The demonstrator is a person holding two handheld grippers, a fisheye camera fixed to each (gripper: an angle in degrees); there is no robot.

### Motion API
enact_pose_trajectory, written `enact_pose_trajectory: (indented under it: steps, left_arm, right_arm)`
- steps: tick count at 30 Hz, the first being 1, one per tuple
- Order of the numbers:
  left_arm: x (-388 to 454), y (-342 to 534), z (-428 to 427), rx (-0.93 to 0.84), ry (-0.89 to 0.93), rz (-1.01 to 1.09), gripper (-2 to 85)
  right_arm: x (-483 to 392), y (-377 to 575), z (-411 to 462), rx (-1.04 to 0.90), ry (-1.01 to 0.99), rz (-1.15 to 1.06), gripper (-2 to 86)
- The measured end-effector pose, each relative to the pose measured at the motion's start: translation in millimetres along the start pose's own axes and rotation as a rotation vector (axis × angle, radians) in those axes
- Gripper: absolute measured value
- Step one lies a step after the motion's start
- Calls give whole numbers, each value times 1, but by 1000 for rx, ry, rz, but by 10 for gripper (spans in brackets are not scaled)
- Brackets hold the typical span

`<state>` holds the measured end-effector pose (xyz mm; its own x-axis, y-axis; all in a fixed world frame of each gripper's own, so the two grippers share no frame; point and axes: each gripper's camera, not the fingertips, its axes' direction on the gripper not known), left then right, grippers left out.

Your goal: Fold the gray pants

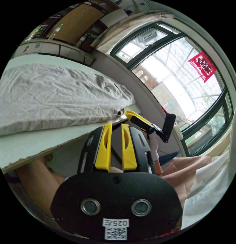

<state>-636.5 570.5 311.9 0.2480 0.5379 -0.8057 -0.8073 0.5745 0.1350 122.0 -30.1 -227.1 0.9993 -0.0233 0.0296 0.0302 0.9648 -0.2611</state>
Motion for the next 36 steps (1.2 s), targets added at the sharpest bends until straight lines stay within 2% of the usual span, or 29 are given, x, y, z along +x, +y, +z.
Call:
enact_pose_trajectory:
  steps: [4, 8, 13, 18, 21, 24, 31, 36]
  left_arm:
    - [-13, -12, 2, 1, -29, -1, 23]
    - [-17, -20, -2, 39, -24, 25, 23]
    - [-18, -41, -7, 105, -38, 89, 20]
    - [-13, -37, 24, -42, 74, 162, 17]
    - [-8, -29, 57, -153, 32, 191, 26]
    - [-17, -29, 78, -202, 47, 135, 34]
    - [-80, -31, 90, -83, 195, -197, 38]
    - [-94, -31, 84, 17, 260, -241, 4]
  right_arm:
    - [-30, -1, 10, -6, 206, -41, 120]
    - [-51, -1, 25, -81, 285, -99, 108]
    - [-76, 16, 16, -39, 411, -159, 4]
    - [-93, 29, 17, -51, 451, -159, -7]
    - [-99, 38, 19, -26, 466, -148, -8]
    - [-102, 40, 19, -18, 463, -137, -8]
    - [-103, 45, 18, 9, 419, -73, -9]
    - [-111, 46, 23, 4, 442, -94, -8]
